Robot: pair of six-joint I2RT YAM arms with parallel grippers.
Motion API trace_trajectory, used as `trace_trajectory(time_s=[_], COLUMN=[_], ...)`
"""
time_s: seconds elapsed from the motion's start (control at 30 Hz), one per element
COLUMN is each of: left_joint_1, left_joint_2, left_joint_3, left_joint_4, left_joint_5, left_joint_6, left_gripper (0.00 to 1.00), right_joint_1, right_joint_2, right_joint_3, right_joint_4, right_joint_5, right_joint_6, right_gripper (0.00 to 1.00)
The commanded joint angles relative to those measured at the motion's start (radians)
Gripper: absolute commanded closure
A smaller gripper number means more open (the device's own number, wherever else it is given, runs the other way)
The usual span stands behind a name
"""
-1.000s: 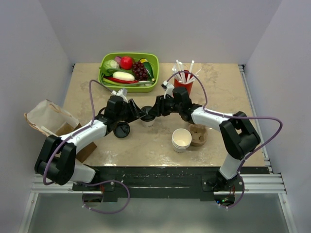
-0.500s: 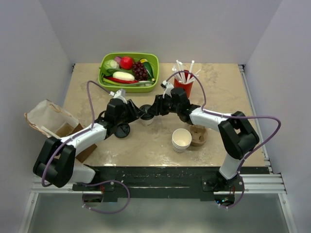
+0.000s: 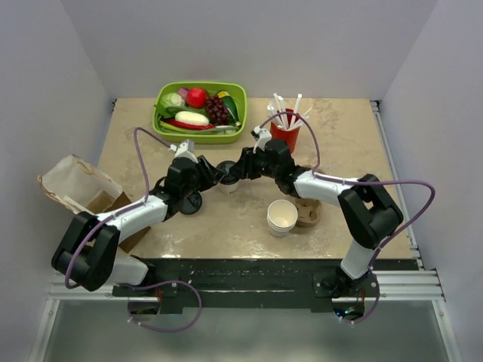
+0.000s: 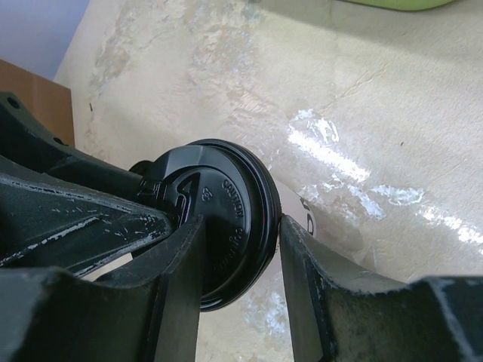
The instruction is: Pack the takeout coffee
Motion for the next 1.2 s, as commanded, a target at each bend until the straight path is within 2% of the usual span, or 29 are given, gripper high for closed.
trace_trajectory(time_s=[0.0, 0.23, 0.43, 0.53, 0.77, 0.93, 1.0, 1.13, 1.17], left_joint_1=[-0.008, -0.008, -0.008, -0.008, -0.008, -0.008, -0.007, -0.007, -0.007], left_joint_2=[0.089, 0.128, 0.091, 0.068, 0.056, 0.043, 0.036, 0.002, -0.003], left_joint_3=[-0.119, -0.136, -0.061, 0.016, 0.172, 0.249, 0.284, 0.372, 0.396], left_joint_4=[-0.261, -0.221, -0.244, -0.322, -0.398, -0.422, -0.436, -0.468, -0.500], left_joint_5=[-0.072, -0.058, -0.035, -0.041, -0.031, -0.028, -0.028, -0.046, -0.055], left_joint_6=[0.069, 0.073, 0.085, 0.085, 0.104, 0.121, 0.130, 0.165, 0.179], left_gripper=[0.57, 0.60, 0.57, 0.53, 0.36, 0.33, 0.29, 0.02, 0.00], right_joint_1=[-0.044, -0.044, -0.044, -0.044, -0.044, -0.044, -0.046, -0.044, -0.046], right_joint_2=[0.098, 0.079, 0.032, 0.026, 0.000, -0.015, -0.023, -0.070, -0.087], right_joint_3=[-0.114, -0.137, -0.061, 0.014, 0.154, 0.228, 0.252, 0.321, 0.331], right_joint_4=[-0.158, -0.102, -0.182, -0.274, -0.377, -0.374, -0.368, -0.357, -0.357], right_joint_5=[0.341, 0.305, 0.236, 0.172, 0.103, 0.059, 0.042, 0.000, 0.006], right_joint_6=[-0.133, -0.127, -0.102, -0.073, -0.030, -0.009, -0.005, -0.013, -0.016], right_gripper=[0.57, 0.57, 0.55, 0.53, 0.45, 0.40, 0.38, 0.34, 0.31])
